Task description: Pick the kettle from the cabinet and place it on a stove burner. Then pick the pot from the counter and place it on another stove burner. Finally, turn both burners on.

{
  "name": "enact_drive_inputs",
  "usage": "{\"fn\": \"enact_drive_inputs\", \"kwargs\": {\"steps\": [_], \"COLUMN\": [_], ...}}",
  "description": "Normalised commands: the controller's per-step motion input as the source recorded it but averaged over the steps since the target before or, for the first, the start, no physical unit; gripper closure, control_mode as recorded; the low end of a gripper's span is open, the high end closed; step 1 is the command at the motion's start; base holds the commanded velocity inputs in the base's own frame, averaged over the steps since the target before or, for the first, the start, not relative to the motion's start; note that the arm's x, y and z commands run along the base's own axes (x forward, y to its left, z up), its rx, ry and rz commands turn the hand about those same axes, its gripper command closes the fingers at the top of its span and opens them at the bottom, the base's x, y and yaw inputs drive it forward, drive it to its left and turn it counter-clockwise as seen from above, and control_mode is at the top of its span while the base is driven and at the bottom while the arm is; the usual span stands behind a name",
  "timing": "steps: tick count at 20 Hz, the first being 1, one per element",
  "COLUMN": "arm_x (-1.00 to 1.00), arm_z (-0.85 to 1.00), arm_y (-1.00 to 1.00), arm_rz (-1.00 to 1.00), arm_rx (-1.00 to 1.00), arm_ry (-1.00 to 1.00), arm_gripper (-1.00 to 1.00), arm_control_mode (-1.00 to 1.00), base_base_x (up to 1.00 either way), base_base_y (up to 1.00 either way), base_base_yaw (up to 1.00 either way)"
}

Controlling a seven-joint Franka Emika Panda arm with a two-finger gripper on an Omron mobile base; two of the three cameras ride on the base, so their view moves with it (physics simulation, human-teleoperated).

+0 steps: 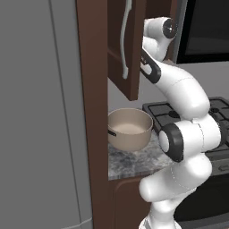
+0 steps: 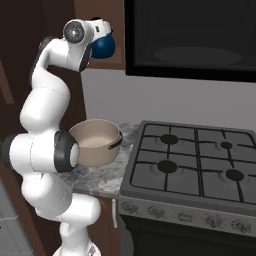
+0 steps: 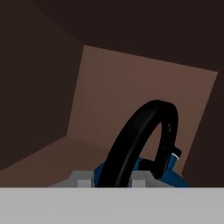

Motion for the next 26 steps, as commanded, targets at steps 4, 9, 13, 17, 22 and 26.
{"fn": "enact_drive_inputs", "kwargs": {"steps": [4, 9, 13, 17, 22, 26], "arm_x": [-0.52, -0.57, -0.57, -0.56, -0.59, -0.61], "arm_z": [0.0, 0.0, 0.0, 0.0, 0.0, 0.0], "arm_y": [-0.09, -0.1, -0.1, -0.1, -0.11, -0.12], "arm_rz": [0.0, 0.0, 0.0, 0.0, 0.0, 0.0], "arm_rx": [0.06, 0.08, 0.08, 0.08, 0.08, 0.07], "arm_ry": [-0.01, 0.0, 0.0, 0.0, 0.0, 0.0], "arm_gripper": [1.0, 1.0, 1.0, 1.0, 1.0, 1.0], "arm_control_mode": [-1.0, -1.0, -1.0, -1.0, -1.0, -1.0], "base_base_x": [0.0, 0.0, 0.0, 0.0, 0.0, 0.0], "base_base_y": [0.0, 0.0, 0.0, 0.0, 0.0, 0.0], "base_base_yaw": [0.0, 0.0, 0.0, 0.0, 0.0, 0.0]}}
